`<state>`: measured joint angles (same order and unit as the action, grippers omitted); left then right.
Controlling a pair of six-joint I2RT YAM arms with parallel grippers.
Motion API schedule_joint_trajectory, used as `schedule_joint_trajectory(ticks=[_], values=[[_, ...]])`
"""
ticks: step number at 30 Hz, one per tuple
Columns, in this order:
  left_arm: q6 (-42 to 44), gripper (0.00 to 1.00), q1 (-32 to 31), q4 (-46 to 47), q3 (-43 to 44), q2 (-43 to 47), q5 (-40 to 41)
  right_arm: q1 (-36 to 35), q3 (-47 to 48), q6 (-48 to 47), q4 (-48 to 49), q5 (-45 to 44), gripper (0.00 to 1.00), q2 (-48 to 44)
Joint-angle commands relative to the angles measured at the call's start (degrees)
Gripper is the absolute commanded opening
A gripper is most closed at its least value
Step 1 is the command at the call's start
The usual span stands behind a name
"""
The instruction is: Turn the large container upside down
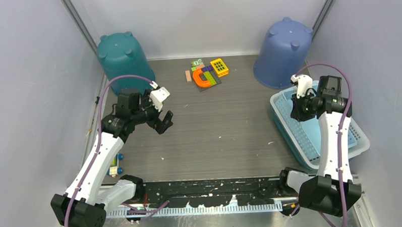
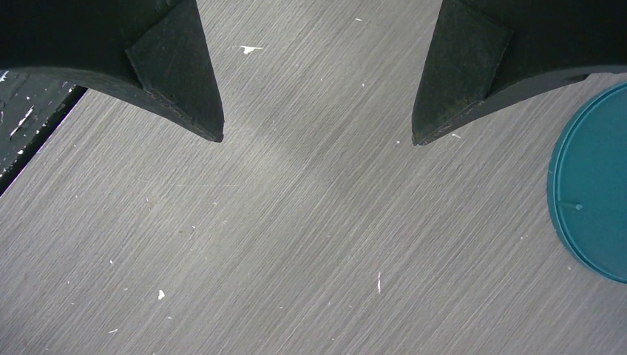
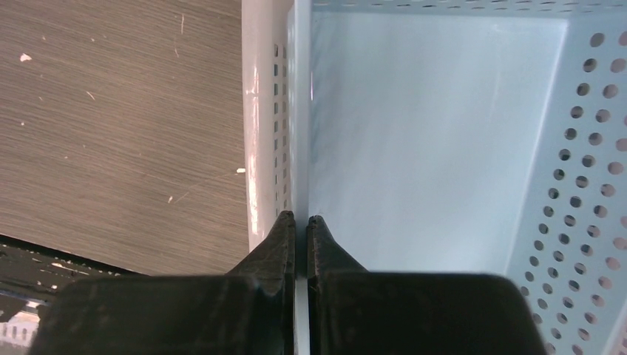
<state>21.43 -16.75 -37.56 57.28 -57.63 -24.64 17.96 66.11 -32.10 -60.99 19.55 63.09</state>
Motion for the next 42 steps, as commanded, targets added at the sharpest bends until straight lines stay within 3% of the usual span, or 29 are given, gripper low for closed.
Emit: schedule_joint_trajectory(ticks=[1, 9, 18, 32, 42], values=[[-0.40, 1.00, 0.23, 1.83, 0.32, 0.85, -0.14, -0.41, 3.72, 3.04, 0.11, 2.99, 0.01, -2.50], [0.04, 1.00, 0.23, 1.47, 2.28, 0.94, -0.58, -0.42, 9.92, 4.78, -2.20, 4.82, 0.01, -5.12], [2.47, 1.00, 0.14, -2.58, 11.59, -1.96, -5.53, -0.41, 19.79, 8.21, -4.84, 7.45, 0.01, -4.62], [2.18, 1.00, -0.74, -4.29, 22.90, -4.55, -14.49, -1.24, 35.65, 17.78, -3.99, 28.22, 0.01, 1.71], [1.39, 1.00, -0.74, -6.49, 27.86, -4.96, -18.14, -17.34, 40.32, 24.75, -0.53, 27.42, 0.01, 7.36]])
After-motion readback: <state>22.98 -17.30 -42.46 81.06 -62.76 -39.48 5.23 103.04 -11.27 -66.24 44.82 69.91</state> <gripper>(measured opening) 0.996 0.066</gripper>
